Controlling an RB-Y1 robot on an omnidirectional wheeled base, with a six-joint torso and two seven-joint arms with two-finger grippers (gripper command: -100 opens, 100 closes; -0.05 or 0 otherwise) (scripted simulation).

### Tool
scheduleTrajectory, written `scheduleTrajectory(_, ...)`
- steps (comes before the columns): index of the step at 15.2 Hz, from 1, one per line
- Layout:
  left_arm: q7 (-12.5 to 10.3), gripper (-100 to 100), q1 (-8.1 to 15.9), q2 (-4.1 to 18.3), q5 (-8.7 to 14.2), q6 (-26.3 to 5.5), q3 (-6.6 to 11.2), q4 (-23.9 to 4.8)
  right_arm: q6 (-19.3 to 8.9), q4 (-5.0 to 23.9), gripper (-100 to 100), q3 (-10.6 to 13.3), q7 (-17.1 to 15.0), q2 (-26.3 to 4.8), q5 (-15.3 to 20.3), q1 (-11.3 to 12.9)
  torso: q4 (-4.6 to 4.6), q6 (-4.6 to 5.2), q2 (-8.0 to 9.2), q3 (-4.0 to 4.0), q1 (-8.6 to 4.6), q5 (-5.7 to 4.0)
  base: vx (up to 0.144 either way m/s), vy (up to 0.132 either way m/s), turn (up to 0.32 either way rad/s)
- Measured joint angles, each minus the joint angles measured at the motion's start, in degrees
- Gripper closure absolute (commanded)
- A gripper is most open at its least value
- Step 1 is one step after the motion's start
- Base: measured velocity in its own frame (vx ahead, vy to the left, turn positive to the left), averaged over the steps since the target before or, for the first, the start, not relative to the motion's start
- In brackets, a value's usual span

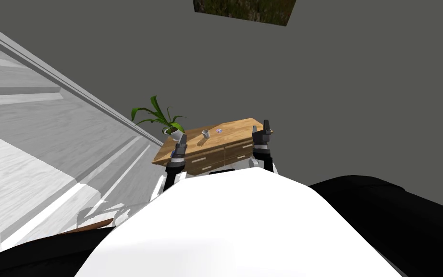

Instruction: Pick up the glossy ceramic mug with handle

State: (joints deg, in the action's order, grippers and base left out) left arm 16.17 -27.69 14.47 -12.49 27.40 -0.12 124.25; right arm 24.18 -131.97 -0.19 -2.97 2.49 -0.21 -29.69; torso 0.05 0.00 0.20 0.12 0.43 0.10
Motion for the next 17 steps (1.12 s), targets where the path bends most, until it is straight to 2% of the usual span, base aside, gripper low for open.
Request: scheduleTrajectory(17,18.1,-100,3.4,20.3,-10.0,9.1,-0.93,-9.8,0.0,0.0,0,0.0,0.0,0.0,0.0,0.0,-0.02,0.0,-0.1,-0.06,-0.09,-0.02,-0.05,0.068,-0.159)
